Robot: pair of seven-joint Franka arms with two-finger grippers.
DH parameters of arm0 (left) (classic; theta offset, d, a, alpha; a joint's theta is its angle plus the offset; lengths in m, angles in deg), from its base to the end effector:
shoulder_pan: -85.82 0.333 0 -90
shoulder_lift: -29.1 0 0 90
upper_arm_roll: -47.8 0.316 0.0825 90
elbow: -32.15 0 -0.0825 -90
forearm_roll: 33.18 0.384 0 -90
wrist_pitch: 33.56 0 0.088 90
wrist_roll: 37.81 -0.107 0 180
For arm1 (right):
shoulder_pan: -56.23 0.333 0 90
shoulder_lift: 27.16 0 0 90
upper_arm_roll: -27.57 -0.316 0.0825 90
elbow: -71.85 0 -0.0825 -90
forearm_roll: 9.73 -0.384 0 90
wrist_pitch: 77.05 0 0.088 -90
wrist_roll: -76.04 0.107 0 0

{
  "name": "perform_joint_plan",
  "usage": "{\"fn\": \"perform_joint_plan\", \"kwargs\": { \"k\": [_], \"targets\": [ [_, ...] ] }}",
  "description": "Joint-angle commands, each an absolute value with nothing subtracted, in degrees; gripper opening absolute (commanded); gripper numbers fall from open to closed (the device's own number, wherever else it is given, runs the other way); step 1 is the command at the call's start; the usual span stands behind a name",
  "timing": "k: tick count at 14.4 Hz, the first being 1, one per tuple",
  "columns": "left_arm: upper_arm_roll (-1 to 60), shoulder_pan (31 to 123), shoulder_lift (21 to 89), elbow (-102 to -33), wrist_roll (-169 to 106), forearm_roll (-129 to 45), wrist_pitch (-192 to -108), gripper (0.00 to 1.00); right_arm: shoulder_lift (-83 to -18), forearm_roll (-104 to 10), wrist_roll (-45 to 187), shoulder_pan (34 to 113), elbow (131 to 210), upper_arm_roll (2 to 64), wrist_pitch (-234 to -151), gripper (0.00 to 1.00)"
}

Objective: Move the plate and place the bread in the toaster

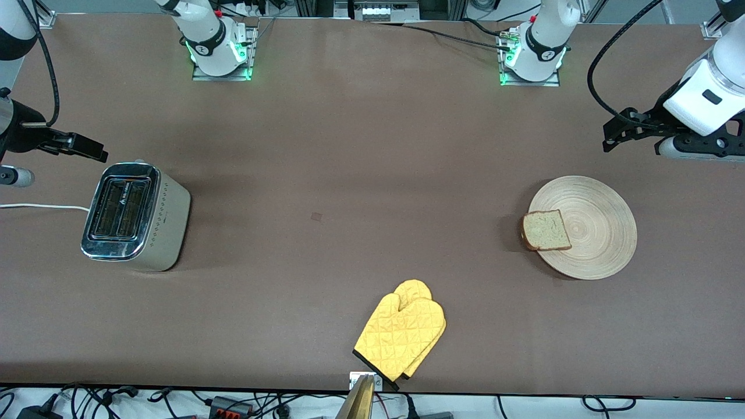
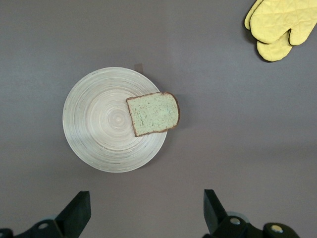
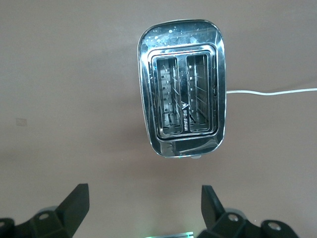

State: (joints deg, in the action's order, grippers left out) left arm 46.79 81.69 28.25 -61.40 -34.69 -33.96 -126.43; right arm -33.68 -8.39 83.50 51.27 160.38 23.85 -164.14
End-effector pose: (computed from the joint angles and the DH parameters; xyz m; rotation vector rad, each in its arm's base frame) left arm 0.5512 -0.0511 0.6078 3.1276 -0.0541 0.0031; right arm 0.5797 -0.0171 0.5680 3.1018 -0.2351 -0.2144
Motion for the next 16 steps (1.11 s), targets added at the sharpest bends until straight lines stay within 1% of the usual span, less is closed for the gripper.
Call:
{"fn": "perform_joint_plan", "kwargs": {
  "k": [1,16],
  "targets": [
    [46.7,82.1,28.5,-59.8,-34.9,-34.9,-124.9,1.00,-34.2,-8.5,83.9,50.9,159.2,23.5,-163.2,1.00],
    [46.7,82.1,28.5,-59.7,-34.9,-34.9,-124.1,1.00,-34.2,-8.6,84.0,51.0,159.2,23.5,-163.1,1.00]
  ]
}}
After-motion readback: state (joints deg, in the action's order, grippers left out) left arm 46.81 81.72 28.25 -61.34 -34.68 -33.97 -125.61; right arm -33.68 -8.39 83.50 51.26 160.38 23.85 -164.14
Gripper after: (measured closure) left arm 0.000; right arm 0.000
